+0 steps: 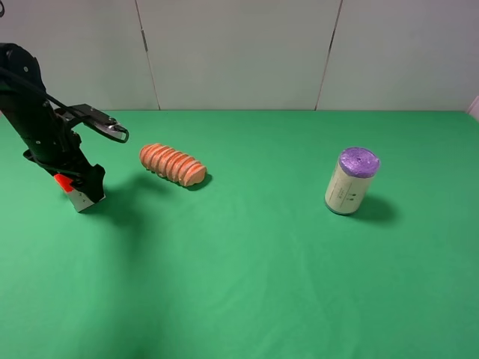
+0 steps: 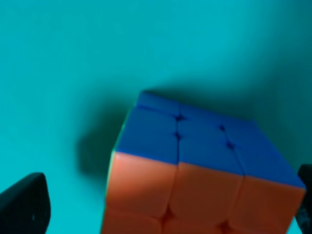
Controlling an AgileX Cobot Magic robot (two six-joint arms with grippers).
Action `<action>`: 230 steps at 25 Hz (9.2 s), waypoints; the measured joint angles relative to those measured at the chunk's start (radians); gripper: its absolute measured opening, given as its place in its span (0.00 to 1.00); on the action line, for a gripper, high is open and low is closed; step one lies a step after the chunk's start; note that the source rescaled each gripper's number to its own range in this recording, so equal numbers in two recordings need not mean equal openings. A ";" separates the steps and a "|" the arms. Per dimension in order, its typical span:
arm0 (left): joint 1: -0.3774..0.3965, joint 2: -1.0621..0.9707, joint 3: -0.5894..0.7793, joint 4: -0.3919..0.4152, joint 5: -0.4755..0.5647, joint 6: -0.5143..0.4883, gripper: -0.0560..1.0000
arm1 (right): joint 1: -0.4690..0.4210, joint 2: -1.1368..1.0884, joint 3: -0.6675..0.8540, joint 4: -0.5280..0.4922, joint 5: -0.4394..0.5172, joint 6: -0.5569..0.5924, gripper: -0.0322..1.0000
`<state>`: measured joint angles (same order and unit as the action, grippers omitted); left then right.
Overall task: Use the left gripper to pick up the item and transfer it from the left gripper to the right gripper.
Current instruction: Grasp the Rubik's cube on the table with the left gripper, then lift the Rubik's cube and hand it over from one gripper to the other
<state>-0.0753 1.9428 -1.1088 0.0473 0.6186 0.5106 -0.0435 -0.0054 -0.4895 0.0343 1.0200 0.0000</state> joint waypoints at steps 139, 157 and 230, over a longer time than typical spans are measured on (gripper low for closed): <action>-0.294 -0.030 -0.155 -1.461 0.533 0.433 0.06 | 0.559 0.966 -0.082 0.942 -0.803 -1.227 1.00; -0.294 0.075 -0.156 -1.592 0.549 0.539 0.06 | 0.697 1.160 -0.138 0.946 -1.028 -1.239 1.00; -0.317 0.075 -0.156 -1.595 0.549 0.504 0.49 | 0.837 1.387 -0.246 0.785 -1.264 -1.318 0.03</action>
<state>-0.3922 2.0179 -1.2646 -1.5477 1.1674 1.0147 0.7939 1.3814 -0.7352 0.8198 -0.2444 -1.3178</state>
